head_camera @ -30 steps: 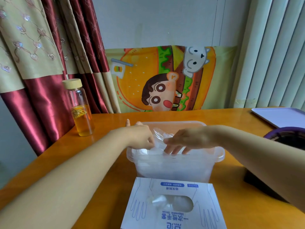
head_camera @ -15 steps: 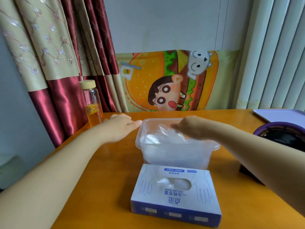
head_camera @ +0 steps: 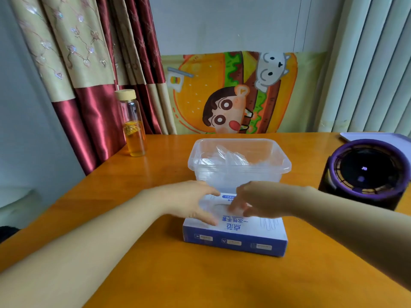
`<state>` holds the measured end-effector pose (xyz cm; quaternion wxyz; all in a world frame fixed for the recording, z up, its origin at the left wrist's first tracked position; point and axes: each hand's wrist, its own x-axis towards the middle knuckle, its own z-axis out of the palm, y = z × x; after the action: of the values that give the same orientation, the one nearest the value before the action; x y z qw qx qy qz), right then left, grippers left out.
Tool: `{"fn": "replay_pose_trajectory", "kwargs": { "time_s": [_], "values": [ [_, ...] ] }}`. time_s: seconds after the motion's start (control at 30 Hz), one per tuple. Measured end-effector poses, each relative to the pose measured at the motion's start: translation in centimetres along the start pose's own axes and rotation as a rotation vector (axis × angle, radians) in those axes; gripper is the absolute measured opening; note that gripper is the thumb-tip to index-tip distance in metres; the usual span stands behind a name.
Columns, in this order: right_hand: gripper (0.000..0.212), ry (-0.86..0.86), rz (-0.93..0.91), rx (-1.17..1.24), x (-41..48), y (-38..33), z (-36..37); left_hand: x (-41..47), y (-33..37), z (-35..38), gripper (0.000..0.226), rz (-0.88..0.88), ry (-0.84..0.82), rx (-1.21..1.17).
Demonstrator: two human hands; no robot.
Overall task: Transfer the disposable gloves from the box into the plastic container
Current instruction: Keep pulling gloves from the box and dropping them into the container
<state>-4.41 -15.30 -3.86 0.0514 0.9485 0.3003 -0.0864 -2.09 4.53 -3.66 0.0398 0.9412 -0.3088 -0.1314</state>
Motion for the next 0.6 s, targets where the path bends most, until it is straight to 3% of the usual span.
{"fn": "replay_pose_trajectory", "kwargs": {
  "time_s": [0.13,0.27,0.6],
  "values": [
    [0.044,0.046,-0.011,0.013,1.5,0.5,1.7,0.7,-0.4,1.4,0.093,-0.019,-0.043,-0.03],
    [0.027,0.172,-0.027,0.12,2.2,0.3,2.9,1.0,-0.8,1.7,0.09,-0.028,-0.064,-0.028],
    [0.009,0.665,-0.089,0.096,1.4,-1.2,2.1,0.4,-0.7,2.0,0.079,-0.018,-0.008,-0.147]
  ]
}}
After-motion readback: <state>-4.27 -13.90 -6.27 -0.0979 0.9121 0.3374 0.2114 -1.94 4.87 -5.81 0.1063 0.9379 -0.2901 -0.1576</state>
